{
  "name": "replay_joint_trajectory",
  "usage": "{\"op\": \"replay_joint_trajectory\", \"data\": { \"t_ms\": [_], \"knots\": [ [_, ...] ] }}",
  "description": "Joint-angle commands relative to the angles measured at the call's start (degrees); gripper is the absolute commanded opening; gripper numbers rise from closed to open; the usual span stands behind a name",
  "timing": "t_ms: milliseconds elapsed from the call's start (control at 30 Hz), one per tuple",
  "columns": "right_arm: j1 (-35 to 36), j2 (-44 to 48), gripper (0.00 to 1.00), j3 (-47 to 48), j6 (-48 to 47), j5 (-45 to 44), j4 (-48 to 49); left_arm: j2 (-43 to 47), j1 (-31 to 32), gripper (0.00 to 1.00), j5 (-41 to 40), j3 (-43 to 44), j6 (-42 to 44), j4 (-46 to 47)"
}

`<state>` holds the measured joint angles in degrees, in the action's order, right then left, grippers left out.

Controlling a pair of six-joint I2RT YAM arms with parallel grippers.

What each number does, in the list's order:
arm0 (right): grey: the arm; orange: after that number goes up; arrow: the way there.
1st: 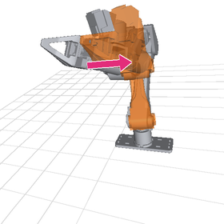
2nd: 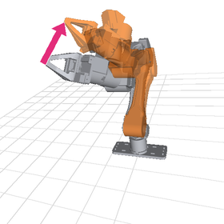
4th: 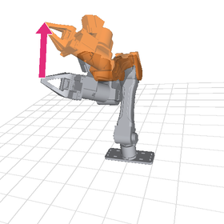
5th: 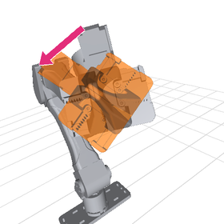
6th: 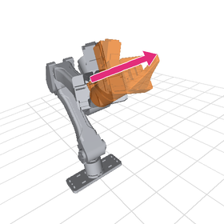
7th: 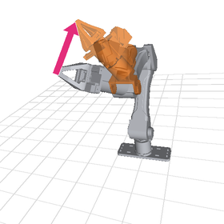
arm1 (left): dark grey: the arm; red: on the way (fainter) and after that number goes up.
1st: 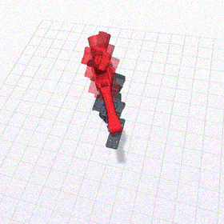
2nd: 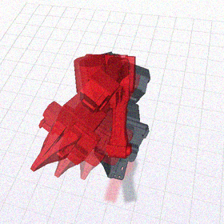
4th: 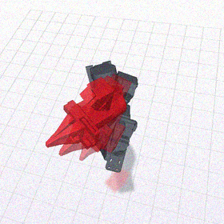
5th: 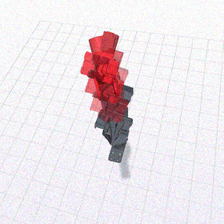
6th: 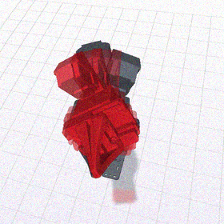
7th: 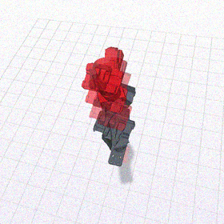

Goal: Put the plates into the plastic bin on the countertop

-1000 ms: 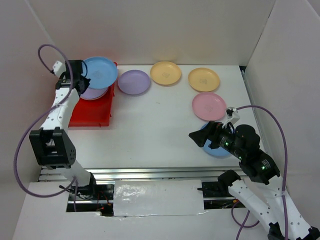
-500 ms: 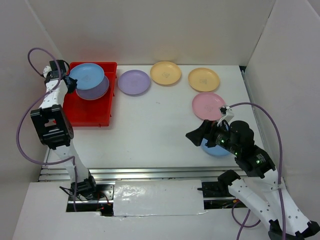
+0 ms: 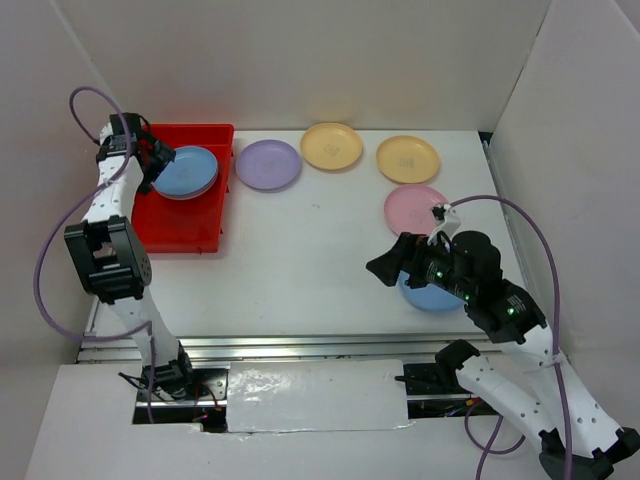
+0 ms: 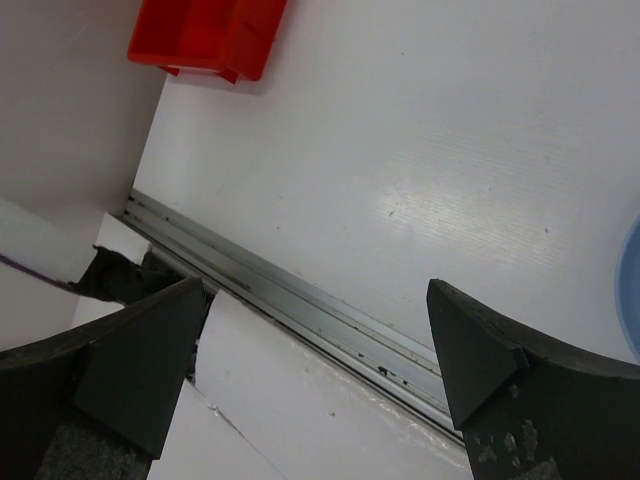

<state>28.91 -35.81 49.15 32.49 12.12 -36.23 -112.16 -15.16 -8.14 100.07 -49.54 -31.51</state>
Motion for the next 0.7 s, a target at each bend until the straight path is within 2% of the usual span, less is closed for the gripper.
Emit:
{"op": "replay_joint_trajectory", "data": {
  "t_ms": [0, 67, 100, 167, 200, 233, 267, 300, 333, 367, 500, 533, 667],
  "knots": [
    [0.5, 0.7, 1.00, 3.2, -0.1, -4.0, 2.0, 15.2, 11.1, 0.99, -5.8, -2.3, 3.2, 0.6],
    [0.4, 0.9, 1.00, 4.9, 1.2, -7.0, 0.8, 20.5, 19.2, 0.99, -7.6, -5.0, 6.4, 2.3],
    [0.4, 1.0, 1.00, 5.6, 2.0, -8.8, 0.0, 21.4, 27.7, 0.99, -8.2, -7.1, 7.1, 2.3],
    [0.4, 1.9, 1.00, 8.4, 4.2, -16.3, -3.1, 22.6, 36.3, 0.99, -7.9, -10.6, 7.2, 5.7],
    [0.4, 2.1, 1.00, 9.4, 5.0, -18.9, -4.5, 22.4, 43.6, 0.99, -7.1, -14.8, 6.5, 7.8],
    [0.4, 2.9, 1.00, 11.5, 6.5, -24.6, -7.2, 20.9, 46.9, 0.99, -5.8, -16.7, 5.5, 10.6],
    [0.4, 3.5, 1.00, 12.5, 7.1, -26.8, -8.6, 19.4, 50.3, 0.99, -4.8, -17.4, 4.9, 12.5],
    [0.4, 4.1, 1.00, 13.3, 7.3, -28.5, -9.6, 17.4, 56.4, 0.99, -5.6, -16.9, 3.6, 13.8],
    [0.4, 5.1, 1.00, 15.2, 7.3, -31.2, -11.8, 13.1, 59.3, 0.99, -5.8, -15.9, 3.7, 14.9],
    [0.4, 5.6, 1.00, 16.1, 7.2, -32.1, -13.2, 10.6, 64.7, 0.99, -6.4, -11.9, 3.7, 14.8],
    [0.4, 7.0, 1.00, 19.1, 5.4, -32.5, -17.5, -1.5, 72.6, 0.99, -7.2, -2.0, 4.1, 15.0],
    [0.4, 7.7, 1.00, 19.4, 4.9, -32.1, -18.1, -5.8, 73.3, 0.99, -6.4, -0.2, 3.8, 15.6],
    [0.4, 8.7, 1.00, 19.1, 4.0, -29.7, -19.2, -14.0, 75.6, 0.99, -7.7, 6.0, 1.5, 14.7]
  ]
}}
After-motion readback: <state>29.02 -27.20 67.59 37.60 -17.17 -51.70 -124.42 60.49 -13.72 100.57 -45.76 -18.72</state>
